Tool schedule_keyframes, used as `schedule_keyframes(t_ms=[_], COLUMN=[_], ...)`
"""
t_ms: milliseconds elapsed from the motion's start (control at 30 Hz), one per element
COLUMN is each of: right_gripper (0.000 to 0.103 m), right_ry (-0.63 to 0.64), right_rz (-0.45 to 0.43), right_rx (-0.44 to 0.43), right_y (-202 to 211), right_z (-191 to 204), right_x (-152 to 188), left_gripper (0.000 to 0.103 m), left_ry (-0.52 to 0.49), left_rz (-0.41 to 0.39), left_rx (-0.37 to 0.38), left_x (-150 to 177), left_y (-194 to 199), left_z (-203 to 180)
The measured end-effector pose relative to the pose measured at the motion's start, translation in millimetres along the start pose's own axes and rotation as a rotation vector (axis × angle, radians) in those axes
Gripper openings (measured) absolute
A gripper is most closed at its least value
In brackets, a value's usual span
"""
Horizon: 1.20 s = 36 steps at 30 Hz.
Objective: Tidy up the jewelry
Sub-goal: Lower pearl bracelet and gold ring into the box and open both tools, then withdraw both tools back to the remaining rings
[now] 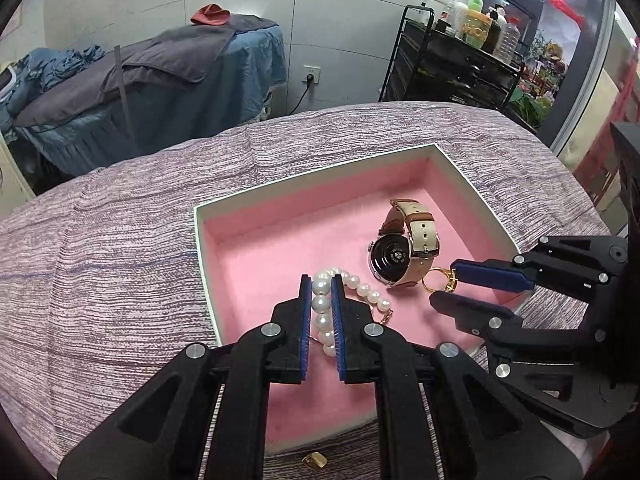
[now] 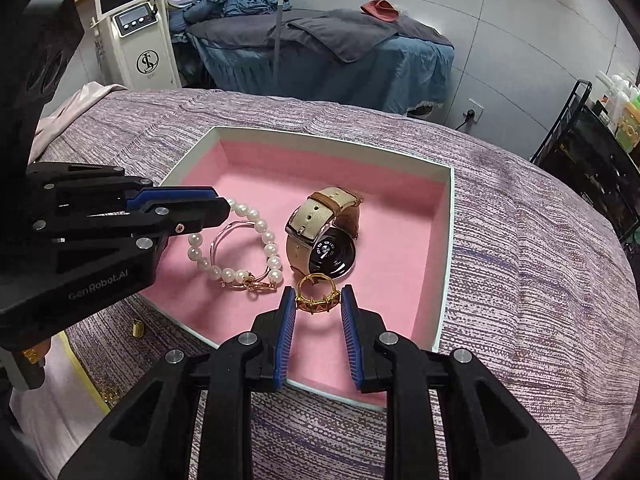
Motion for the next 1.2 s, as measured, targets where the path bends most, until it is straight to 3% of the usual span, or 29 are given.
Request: schedule_keyframes(t_ms=[67, 133, 200, 300, 433, 700, 933, 1200], right_gripper=[0.023, 0.03, 0.039, 0.04, 0.057, 0.077, 0.08, 0.081], right_ry=[-0.003, -0.008, -0.009, -0.008, -0.007, 0.013, 0.028, 0.009], right_rz=[-0.001, -0.009, -0.024, -0.055, -0.122, -0.2, -0.191, -0.165], right_rx=[0.001, 0.002, 0.012, -0.007, -0.015, -0.021, -0.052, -0.054], right_y=[0, 0, 3, 13, 32, 65, 69, 66], right_z=[1, 0, 1, 4, 10, 29, 48, 57], right_x=[0, 1, 3, 9, 21, 59, 98, 134], left_gripper=[0.017, 0.044, 0.059, 0.067, 0.086, 0.097, 0.097, 0.097], left_ry=[-0.003, -0.006, -0.004, 0.003, 0.088, 0.152, 0.17, 0.157], left_rz=[-0.011, -0.035, -0.078, -0.131, -0.207, -0.282, -0.283, -0.239], left_rx=[-0.028, -0.032, -0.044, -0.063, -0.037, -0.033, -0.048, -0.061], left_x=[1, 1, 2, 5, 24, 90, 145, 184], left_y=[4, 12, 24, 44, 68, 95, 102, 94], left_z=[0, 0, 1, 3, 18, 24, 17, 2])
Point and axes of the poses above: each gripper's, at about its wrist camera, not at the fingertips, and y roughly against the way its jaws point, z to its left, x to its underside, the point moved 5 cm from there along -y, roughly the way its jaws point, and after that the axes turned 13 degrees about z, right-handed, at the moved point
